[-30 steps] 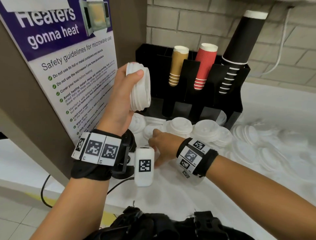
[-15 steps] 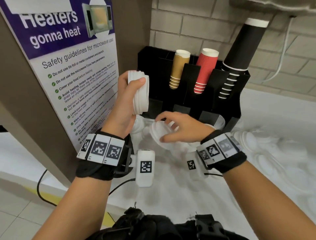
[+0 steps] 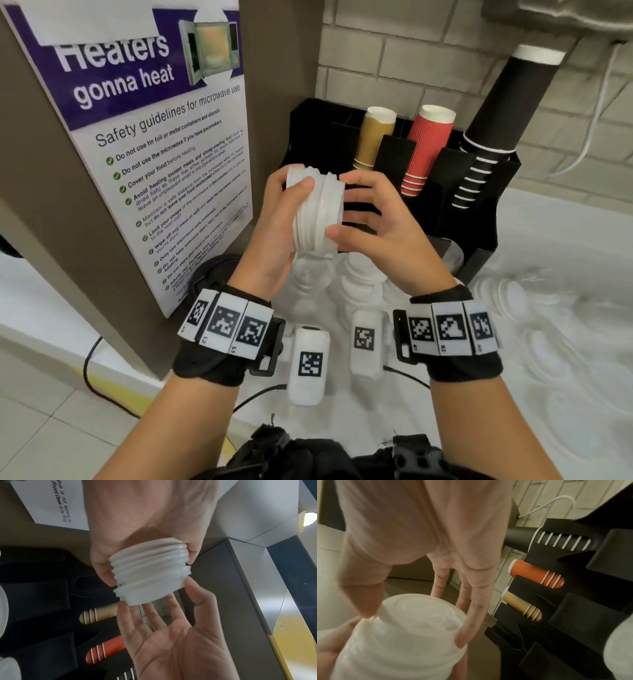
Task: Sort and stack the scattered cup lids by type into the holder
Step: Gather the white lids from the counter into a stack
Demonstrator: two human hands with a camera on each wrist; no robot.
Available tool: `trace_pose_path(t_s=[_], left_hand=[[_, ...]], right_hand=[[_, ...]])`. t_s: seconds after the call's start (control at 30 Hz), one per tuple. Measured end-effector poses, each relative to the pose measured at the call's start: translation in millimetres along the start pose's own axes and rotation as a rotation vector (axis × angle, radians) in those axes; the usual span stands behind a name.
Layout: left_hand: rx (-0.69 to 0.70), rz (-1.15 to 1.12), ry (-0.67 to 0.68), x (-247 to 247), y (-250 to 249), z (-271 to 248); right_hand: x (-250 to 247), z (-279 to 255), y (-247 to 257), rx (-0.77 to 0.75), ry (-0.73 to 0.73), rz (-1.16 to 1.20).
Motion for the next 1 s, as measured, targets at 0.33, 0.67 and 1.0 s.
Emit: trace_pose_path(t_s=[0.33, 0.67, 1.0], left_hand=[[-0.031, 0.12, 0.165, 6.0, 1.4, -0.5], [-0.034, 0.084, 0.126, 12.5, 3.9, 0.7], [0.034, -0.005, -0.118, -20.3, -14.1, 13.4]], right_hand=[[-5.8, -4.8, 1.4, -0.019, -0.04, 0.003], [-8.5, -4.8, 4.9, -0.013, 0.009, -0.025], [7.6, 64.9, -36.9, 0.219, 0.143, -0.418]])
Point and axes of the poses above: each hand's wrist, its own z-axis towards the middle knuckle, its own x-axis out of the palm, y = z × x, the point moved 1 cm from there along z, towards the middle knuckle, and after that the axes turned 15 degrees about z, right-handed, at the moved point
